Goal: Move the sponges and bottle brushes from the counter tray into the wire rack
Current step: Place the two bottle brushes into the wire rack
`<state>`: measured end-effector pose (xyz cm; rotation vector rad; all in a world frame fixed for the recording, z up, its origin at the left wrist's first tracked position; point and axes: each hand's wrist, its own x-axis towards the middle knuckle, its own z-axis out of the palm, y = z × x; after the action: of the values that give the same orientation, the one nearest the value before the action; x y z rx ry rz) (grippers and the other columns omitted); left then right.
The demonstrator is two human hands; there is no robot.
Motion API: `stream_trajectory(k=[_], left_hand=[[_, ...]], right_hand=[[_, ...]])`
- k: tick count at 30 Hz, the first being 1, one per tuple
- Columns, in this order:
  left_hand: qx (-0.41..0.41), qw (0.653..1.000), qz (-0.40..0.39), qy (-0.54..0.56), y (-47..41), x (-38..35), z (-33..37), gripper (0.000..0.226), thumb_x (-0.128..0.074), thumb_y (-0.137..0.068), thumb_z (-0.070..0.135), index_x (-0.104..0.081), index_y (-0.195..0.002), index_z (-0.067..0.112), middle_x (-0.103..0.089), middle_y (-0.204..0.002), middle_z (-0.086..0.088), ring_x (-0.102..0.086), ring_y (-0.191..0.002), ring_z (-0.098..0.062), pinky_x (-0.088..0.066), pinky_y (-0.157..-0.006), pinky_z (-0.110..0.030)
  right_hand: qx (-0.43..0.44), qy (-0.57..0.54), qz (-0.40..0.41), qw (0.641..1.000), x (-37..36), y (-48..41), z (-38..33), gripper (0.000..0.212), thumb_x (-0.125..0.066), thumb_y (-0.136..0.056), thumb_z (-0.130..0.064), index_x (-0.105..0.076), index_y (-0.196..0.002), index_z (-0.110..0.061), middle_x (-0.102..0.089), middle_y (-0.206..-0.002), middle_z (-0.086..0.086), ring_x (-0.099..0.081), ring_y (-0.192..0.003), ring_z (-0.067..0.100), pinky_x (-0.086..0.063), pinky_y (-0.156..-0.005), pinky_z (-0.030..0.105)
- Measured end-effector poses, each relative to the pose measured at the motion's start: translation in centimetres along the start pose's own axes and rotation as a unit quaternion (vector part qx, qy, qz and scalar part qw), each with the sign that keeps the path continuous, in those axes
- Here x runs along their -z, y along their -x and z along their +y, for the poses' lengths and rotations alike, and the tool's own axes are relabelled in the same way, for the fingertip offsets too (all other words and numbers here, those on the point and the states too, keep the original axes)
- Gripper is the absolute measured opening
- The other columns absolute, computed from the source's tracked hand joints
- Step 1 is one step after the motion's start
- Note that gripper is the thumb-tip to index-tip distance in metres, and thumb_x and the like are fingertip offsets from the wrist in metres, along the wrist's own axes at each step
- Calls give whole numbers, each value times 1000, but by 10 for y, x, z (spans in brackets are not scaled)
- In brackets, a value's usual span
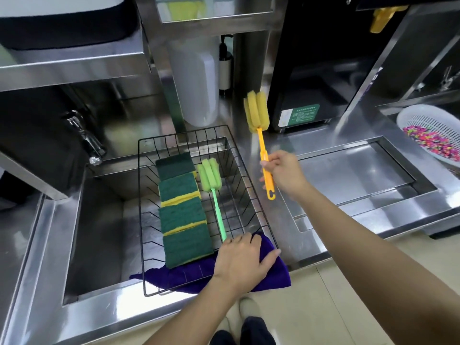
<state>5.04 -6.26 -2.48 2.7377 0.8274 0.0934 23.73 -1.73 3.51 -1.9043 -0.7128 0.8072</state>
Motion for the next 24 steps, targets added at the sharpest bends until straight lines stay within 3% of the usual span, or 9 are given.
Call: stream_trajectory(k=[3, 5, 8, 12, 14, 17, 20, 24], left_hand=[[6, 1000, 5, 4, 4, 1, -3, 91, 9, -79, 69, -60, -103, 14, -66, -102, -5, -59, -92, -22, -44, -79, -37], [9, 1000, 4, 3, 5, 1, -4, 92, 10, -79, 70, -58, -105, 14, -65, -103, -6, -58, -93, -23, -43, -80, -37], [12, 1000, 3, 2, 6, 0, -4, 88, 5, -80, 69, -56, -109, 12, -63, -106, -8, -56, -95, -25, -41, -82, -37], [4, 1000, 13, 13, 7, 1, -6, 108, 25, -71, 71, -56, -107, 11, -62, -104, -10, -56, -94, -26, -42, -80, -38], [-2, 1000, 12, 13, 7, 1, -7, 101, 18, -76, 71, -57, -104, 10, -63, -101, -11, -57, -92, -27, -43, -78, -40], [-5, 1000, 3, 1, 6, 0, -7, 81, -3, -83, 63, -60, -101, 8, -65, -95, -12, -58, -87, -29, -44, -75, -41], [0, 1000, -4, 4, 5, 0, -6, 77, -6, -82, 61, -60, -98, 8, -65, -93, -13, -59, -88, -30, -45, -75, -42], [-7, 1000, -11, -4, 5, -1, -7, 81, 1, -78, 61, -54, -111, 12, -61, -106, -11, -54, -98, -28, -41, -82, -41]], right_hand=[[5, -20, -71, 997, -29, 12, -10, 18, -55, -90, -7, -45, -77, -12, -54, -70, 14, -62, -47, 20, -56, -46, 40], [3, 23, -99, 995, -49, 22, -12, 13, -53, -92, -8, -46, -81, -8, -55, -70, 12, -62, -51, 23, -57, -52, 45], [10, 131, -107, 986, -71, 32, -9, 11, -51, -93, -12, -49, -91, -1, -61, -88, 16, -69, -63, 30, -59, -64, 52], [12, 246, -98, 964, -82, 35, 3, 18, -50, -93, -13, -43, -78, -6, -61, -93, 17, -66, -79, 34, -49, -64, 35], [0, 292, -92, 952, -84, 36, 8, 15, -49, -93, -14, -49, -94, 1, -63, -107, 25, -62, -96, 39, -45, -71, 36], [-22, 329, -114, 937, -86, 37, 11, 26, -48, -92, -13, -46, -112, 4, -59, -119, 25, -57, -109, 40, -46, -81, 38], [-20, 393, -157, 906, -88, 36, 9, 27, -45, -88, -7, -47, -113, 3, -58, -120, 23, -56, -109, 39, -44, -78, 37], [-5, 461, -186, 867, -90, 38, 11, 27, -44, -87, -4, -50, -113, -1, -57, -121, 21, -55, -110, 38, -45, -81, 38]])
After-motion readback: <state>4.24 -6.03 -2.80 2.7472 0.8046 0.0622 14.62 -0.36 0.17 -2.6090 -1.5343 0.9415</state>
